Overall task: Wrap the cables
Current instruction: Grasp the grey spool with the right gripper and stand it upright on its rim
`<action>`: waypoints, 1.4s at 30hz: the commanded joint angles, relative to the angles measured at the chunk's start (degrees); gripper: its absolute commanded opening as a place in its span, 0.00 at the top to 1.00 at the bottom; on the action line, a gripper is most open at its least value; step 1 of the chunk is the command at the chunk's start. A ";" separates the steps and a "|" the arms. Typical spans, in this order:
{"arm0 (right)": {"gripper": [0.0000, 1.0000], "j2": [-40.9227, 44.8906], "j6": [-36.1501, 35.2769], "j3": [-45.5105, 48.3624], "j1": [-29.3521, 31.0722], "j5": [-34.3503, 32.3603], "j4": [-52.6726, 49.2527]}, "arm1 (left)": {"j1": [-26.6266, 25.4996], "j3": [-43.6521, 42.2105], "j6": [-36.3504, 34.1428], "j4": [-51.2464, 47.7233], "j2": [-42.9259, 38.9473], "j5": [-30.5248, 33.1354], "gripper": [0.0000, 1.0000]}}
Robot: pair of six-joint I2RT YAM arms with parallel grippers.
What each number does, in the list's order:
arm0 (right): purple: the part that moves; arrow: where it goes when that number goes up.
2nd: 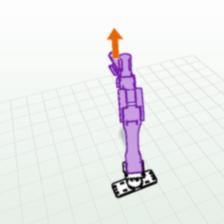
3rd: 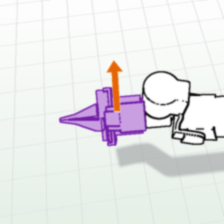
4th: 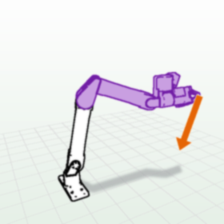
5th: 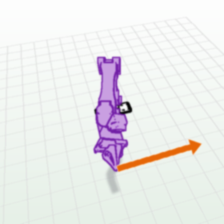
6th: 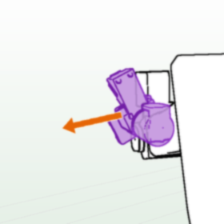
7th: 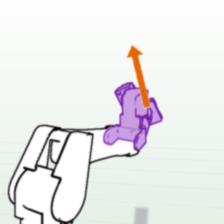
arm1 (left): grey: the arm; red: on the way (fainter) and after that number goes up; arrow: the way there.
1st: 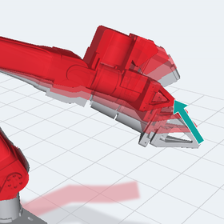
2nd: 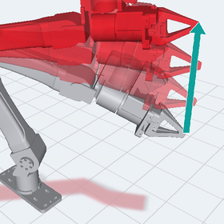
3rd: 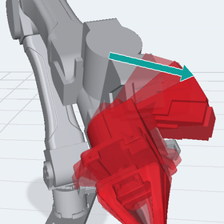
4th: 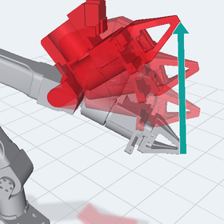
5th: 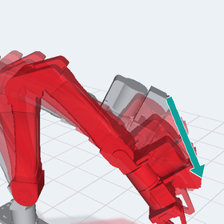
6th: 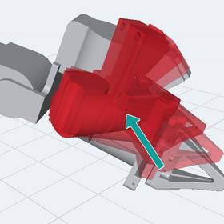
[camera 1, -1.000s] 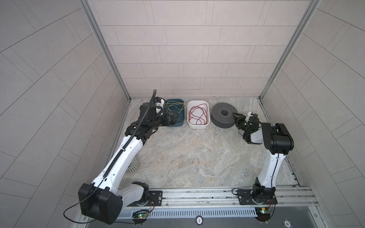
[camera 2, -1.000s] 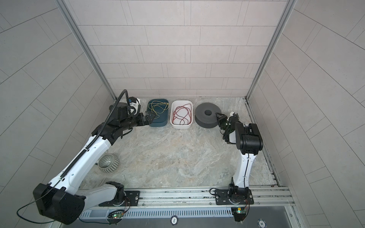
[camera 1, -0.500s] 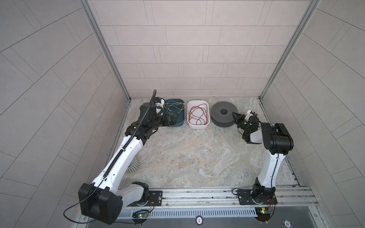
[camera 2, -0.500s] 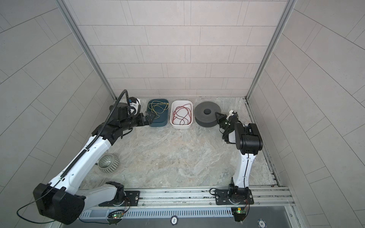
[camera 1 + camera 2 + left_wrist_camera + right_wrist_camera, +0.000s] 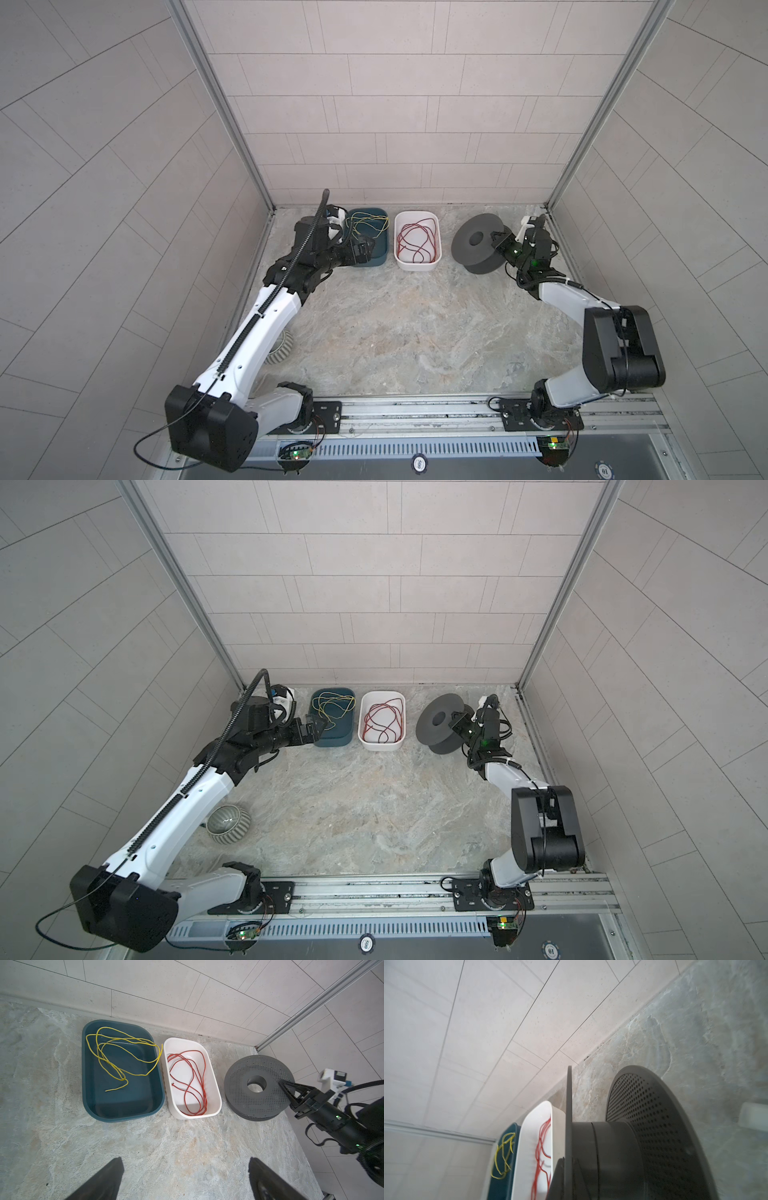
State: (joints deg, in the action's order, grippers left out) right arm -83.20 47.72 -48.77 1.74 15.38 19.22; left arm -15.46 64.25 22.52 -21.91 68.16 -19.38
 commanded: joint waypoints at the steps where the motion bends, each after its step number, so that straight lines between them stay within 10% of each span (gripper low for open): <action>1: 1.00 5.69 -11.15 -3.54 3.09 -9.08 -13.76 | -0.32 0.15 -0.17 -0.93 -0.31 0.50 0.01; 42: 1.00 -5.46 -28.56 -11.65 20.80 -36.38 -17.16 | -1.24 0.57 -1.05 -1.91 1.28 0.10 0.01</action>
State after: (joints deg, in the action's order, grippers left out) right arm -88.09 20.45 -59.57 22.02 -18.37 0.10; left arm -16.32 64.25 22.22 -23.81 69.67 -19.27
